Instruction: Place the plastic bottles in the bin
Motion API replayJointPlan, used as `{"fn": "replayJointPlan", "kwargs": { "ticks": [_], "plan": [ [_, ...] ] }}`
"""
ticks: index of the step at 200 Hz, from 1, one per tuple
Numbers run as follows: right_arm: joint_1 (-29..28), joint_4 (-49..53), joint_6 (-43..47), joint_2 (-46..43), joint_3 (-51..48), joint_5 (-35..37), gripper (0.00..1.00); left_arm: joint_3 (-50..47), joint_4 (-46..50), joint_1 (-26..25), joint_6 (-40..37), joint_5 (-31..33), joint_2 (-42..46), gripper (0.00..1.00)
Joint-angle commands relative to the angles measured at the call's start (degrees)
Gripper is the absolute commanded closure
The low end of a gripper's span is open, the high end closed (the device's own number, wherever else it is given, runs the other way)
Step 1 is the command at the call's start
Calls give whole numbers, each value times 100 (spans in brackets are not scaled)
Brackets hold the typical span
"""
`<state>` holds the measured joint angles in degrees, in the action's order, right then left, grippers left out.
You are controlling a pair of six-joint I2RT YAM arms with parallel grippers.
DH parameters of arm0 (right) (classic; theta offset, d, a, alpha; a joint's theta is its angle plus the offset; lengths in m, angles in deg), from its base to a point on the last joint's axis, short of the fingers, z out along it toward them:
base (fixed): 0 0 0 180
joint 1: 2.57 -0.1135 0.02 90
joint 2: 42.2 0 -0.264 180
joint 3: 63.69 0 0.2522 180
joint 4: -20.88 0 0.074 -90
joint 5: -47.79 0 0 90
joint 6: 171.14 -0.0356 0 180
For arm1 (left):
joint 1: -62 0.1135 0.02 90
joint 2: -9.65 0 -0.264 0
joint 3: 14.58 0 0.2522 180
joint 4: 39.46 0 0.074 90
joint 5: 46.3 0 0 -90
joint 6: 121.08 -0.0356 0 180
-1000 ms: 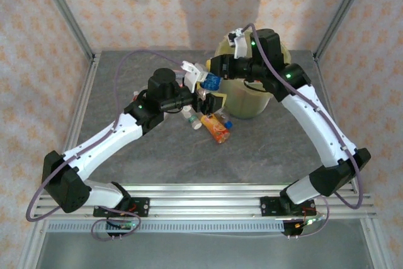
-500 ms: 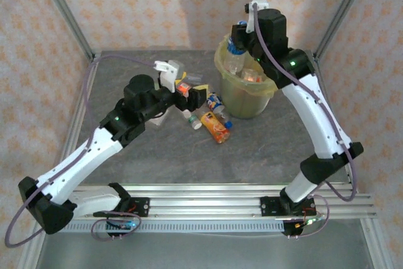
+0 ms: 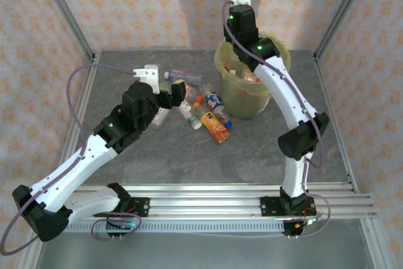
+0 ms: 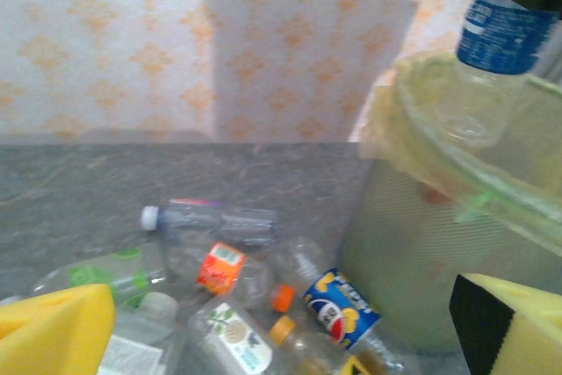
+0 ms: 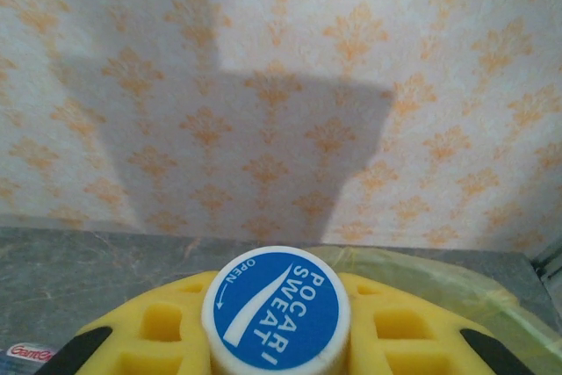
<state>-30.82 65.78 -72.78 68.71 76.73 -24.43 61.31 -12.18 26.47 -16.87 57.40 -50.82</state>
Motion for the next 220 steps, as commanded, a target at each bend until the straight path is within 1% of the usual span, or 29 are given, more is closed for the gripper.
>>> {"fn": "replayJointPlan", "kwargs": {
  "ticks": [1, 36, 73, 95, 117, 125, 136, 157, 192, 205, 220],
  "plan": [
    [108, -300, -388, -54, -259, 53, 100, 69, 387, 11, 204, 647, 105, 0],
    [249, -429, -1129, -165, -890, -132, 100, 61, 491, 42, 279, 735, 106, 0],
    [267, -1320, -1335, -425, -2030, -415, 97, 21, 503, 90, 345, 764, 79, 0],
    [267, -1635, -1363, -549, -2518, -433, 91, 11, 521, 111, 366, 757, 70, 0],
    [263, -1729, -1369, -644, -2824, -578, 80, -6, 525, 149, 380, 756, 62, 0],
    [267, -1689, -1367, -658, -2847, -620, 76, -3, 534, 167, 380, 750, 55, 0],
    [265, -1544, -1369, -659, -2813, -689, 65, 15, 553, 190, 409, 757, 20, 0],
    [267, -1202, -1320, -650, -2562, -878, 53, 77, 644, 236, 468, 745, -74, 0],
    [274, -503, -1228, -623, -1861, -1131, 41, 225, 898, 331, 560, 707, -261, 0],
    [276, -309, -1223, -648, -1657, -1188, 38, 293, 1031, 376, 590, 713, -320, 0],
    [274, -90, -1216, -689, -1441, -1254, 37, 414, 1258, 456, 595, 702, -413, 0]
  ]
}}
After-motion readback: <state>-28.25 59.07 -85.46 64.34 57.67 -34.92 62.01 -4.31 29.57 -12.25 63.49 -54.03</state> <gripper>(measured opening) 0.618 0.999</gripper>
